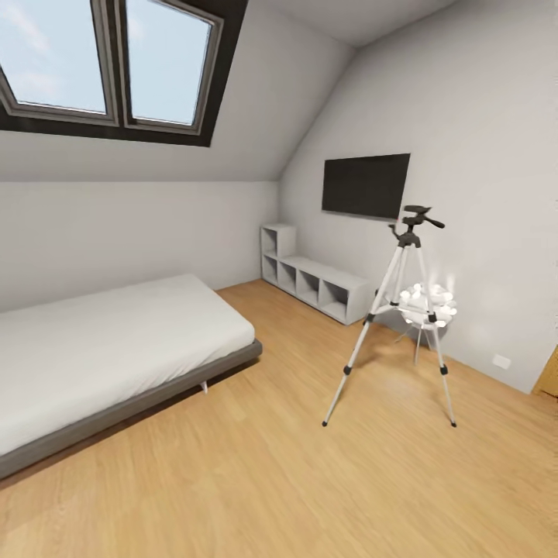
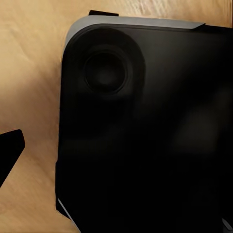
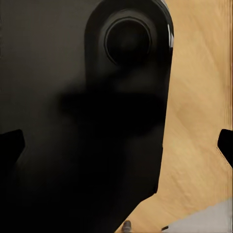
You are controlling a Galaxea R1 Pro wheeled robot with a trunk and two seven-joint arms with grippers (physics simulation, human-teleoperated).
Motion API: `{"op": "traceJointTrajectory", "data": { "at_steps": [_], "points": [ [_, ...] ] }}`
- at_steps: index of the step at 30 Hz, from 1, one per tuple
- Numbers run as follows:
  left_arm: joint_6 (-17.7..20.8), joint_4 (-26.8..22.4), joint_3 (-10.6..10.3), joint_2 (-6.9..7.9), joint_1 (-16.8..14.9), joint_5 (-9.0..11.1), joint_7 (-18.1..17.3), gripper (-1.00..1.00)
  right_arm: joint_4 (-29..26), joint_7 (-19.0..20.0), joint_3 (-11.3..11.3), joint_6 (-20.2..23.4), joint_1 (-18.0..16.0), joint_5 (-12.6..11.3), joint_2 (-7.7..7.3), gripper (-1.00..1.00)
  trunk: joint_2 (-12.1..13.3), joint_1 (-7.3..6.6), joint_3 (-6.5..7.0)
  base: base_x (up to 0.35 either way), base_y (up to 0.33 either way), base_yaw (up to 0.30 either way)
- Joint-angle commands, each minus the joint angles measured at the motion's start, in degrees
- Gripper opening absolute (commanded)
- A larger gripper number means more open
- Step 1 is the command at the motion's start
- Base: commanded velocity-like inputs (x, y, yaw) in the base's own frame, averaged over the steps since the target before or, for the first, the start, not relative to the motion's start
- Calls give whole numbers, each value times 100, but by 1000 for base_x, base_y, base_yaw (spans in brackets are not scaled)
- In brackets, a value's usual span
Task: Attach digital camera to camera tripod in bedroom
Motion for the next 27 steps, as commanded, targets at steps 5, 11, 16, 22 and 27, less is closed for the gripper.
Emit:
{"op": "traceJointTrajectory", "data": {
  "at_steps": [5, 11, 16, 22, 27],
  "points": [
    [-3, -9, 1, -1, 5, 60, 4, 100, 0, -7, 6, -18, -1, 6, -1, 100, -2, 0, -3, 0, -282, 29],
    [-1, -9, 1, -1, 5, 61, 19, 100, -1, -9, 6, -17, 0, 6, -9, 100, -2, 0, -3, 0, -281, 187],
    [-5, -9, 1, -1, 3, 61, 24, 100, 3, -9, 6, -14, 0, 6, -12, 100, -2, 0, -3, 0, -205, 244],
    [-8, -9, 1, -1, 4, 61, 25, 100, -1, -10, 6, -13, 0, 6, -14, 100, -2, 0, -3, 0, -36, 264],
    [-8, -9, 3, -1, 4, 61, 26, 100, 1, -10, 6, -13, 0, 6, -14, 100, -2, 0, -3, 0, -3, 264]
  ]
}}
